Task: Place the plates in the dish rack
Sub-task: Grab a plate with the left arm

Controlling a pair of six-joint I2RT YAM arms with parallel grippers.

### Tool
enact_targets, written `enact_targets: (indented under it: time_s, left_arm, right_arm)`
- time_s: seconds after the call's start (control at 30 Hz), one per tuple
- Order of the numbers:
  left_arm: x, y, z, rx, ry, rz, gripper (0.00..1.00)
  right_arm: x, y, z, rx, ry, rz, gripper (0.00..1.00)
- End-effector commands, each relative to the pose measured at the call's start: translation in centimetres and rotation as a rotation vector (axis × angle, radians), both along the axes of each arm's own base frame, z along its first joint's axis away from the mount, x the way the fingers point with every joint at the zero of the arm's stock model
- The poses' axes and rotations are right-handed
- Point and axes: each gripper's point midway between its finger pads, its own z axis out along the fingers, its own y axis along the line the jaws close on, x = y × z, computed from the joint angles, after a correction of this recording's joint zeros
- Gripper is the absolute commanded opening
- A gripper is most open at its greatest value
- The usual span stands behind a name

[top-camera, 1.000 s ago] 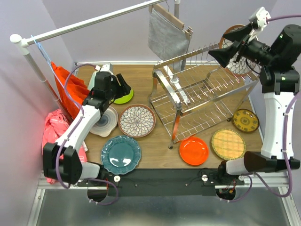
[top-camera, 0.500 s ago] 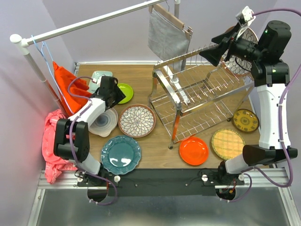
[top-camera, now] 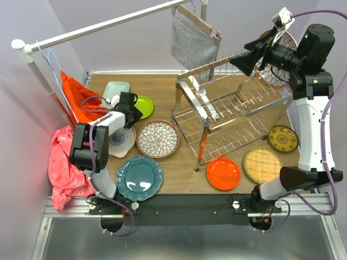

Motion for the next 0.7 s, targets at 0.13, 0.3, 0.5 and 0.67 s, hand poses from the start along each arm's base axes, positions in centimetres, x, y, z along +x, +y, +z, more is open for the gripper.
enact_targets:
  time_s: [0.13,0.3,0.5,0.67]
  left_arm:
    - [1.7,2.2,-1.3,0.041,-0.018,0.105,0.54]
    - [2.3,2.6,-2.3,0.041,-0.009,0.113,0.43]
    - [3.3,2.9,-2.3,0.044,-0.024,0.101,0.26]
    - [4.4,2.9,-0.2,0.045,-0.08,0.063,0.02]
  right_arm:
    - [0.0,0.0,0.0,0.015,0.019,-0.019,0.99]
    - [-0.4,-0.1,0.3,0.018,0.013,-0.02,0.99]
    - [-0.5,-0.1,0.4,0.019,0.011,-0.022,0.99]
    - [-0.6,-0.1,0.4,0.019,0.007,-0.025,0.99]
